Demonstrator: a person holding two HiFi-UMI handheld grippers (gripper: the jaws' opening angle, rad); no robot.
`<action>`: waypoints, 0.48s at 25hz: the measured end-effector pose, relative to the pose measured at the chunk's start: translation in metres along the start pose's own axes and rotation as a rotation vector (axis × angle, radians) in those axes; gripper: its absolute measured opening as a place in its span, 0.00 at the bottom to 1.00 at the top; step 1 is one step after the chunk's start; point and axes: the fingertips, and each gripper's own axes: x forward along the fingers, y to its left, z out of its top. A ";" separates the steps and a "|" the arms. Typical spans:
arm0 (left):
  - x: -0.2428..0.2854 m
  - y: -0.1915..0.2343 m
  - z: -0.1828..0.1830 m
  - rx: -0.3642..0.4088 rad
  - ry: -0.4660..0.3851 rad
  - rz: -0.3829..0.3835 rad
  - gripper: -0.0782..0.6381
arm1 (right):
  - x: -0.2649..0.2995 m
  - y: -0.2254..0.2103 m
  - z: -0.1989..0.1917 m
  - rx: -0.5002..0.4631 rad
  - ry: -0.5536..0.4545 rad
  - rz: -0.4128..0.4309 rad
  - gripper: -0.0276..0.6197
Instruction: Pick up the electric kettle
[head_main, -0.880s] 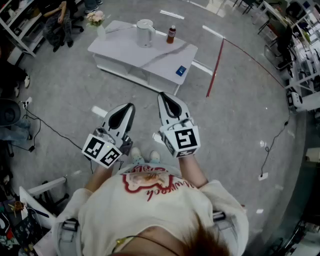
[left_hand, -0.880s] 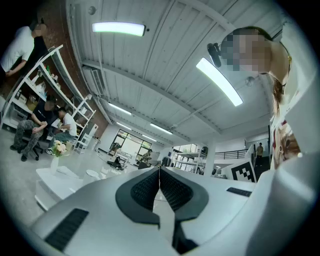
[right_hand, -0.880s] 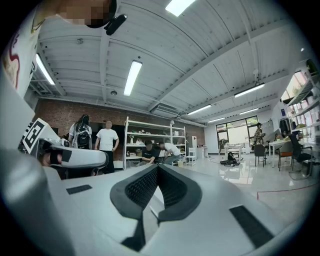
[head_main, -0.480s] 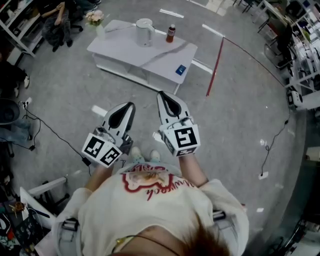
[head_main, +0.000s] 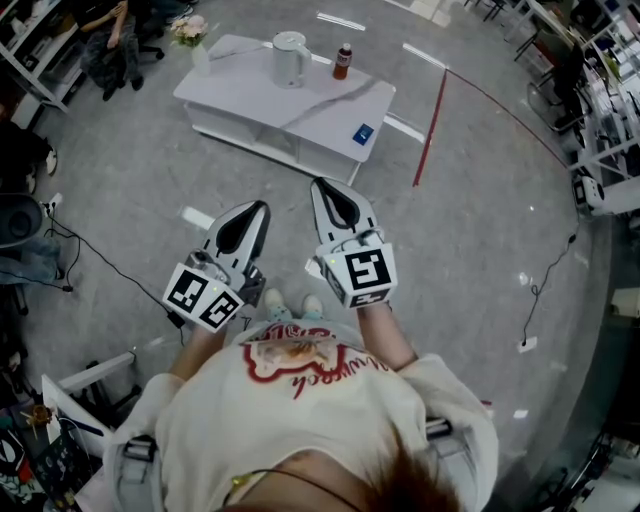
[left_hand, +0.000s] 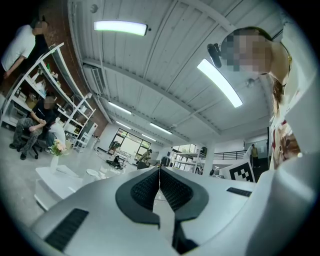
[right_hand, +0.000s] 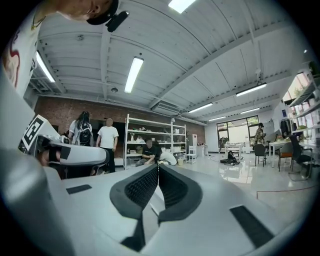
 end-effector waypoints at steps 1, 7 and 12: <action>-0.002 0.001 0.001 0.000 -0.002 -0.001 0.13 | 0.002 0.002 0.001 0.002 -0.011 -0.001 0.07; -0.018 0.015 0.008 0.007 -0.001 -0.004 0.13 | 0.010 0.020 0.004 0.000 -0.009 -0.011 0.07; -0.032 0.026 0.010 0.018 0.005 -0.021 0.13 | 0.017 0.036 0.002 0.001 -0.020 -0.029 0.07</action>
